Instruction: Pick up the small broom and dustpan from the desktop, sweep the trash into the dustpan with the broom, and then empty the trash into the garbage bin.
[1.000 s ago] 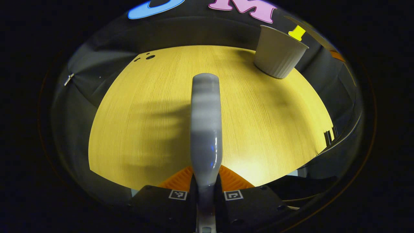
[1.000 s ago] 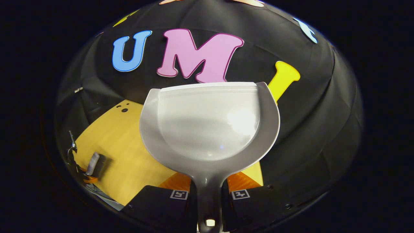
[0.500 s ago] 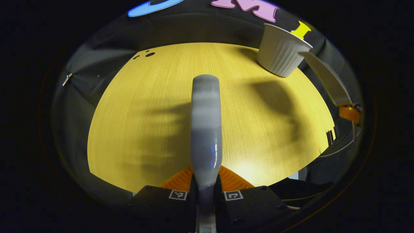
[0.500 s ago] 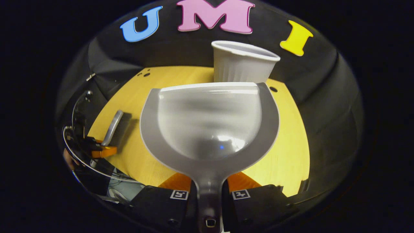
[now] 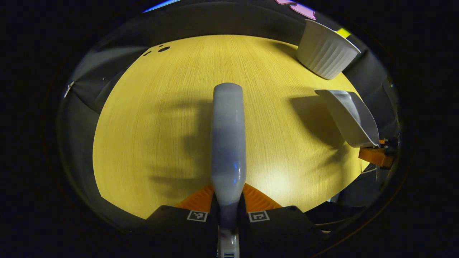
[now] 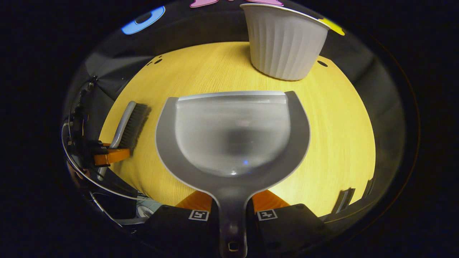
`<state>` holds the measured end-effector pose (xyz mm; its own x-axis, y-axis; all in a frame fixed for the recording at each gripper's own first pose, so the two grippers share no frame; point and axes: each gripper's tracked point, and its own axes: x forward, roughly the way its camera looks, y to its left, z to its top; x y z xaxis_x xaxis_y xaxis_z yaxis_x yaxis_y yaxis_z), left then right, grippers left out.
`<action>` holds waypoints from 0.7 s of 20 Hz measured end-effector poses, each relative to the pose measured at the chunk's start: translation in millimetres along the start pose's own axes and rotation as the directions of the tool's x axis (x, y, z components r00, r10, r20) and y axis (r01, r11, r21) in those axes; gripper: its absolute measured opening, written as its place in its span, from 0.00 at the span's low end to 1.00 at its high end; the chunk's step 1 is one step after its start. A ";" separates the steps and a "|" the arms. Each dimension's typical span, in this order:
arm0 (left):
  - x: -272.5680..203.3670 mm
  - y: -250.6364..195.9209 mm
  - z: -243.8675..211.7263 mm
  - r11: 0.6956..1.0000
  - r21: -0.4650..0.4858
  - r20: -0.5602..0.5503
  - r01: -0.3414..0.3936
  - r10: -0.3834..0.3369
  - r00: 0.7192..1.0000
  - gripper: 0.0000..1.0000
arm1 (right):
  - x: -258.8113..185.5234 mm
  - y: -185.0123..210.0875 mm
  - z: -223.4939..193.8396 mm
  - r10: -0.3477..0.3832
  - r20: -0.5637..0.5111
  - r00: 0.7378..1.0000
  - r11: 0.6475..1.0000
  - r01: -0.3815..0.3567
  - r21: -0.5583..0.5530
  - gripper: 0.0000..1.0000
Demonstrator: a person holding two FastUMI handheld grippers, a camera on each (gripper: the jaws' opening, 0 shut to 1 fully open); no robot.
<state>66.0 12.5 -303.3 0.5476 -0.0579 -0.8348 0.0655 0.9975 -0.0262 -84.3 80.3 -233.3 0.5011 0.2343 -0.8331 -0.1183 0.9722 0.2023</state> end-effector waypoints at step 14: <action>5.4 -3.8 4.6 0.999 0.022 -0.091 -0.042 0.044 0.995 0.28 | 36.1 43.6 -1.0 0.060 -0.132 0.989 0.997 -0.052 0.063 0.29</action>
<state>72.5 8.2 -305.2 0.4713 -0.0104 -0.8819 0.0609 0.9979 0.0207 -72.2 131.1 -255.0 0.3753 0.2908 -0.8801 -0.0896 0.9565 0.2777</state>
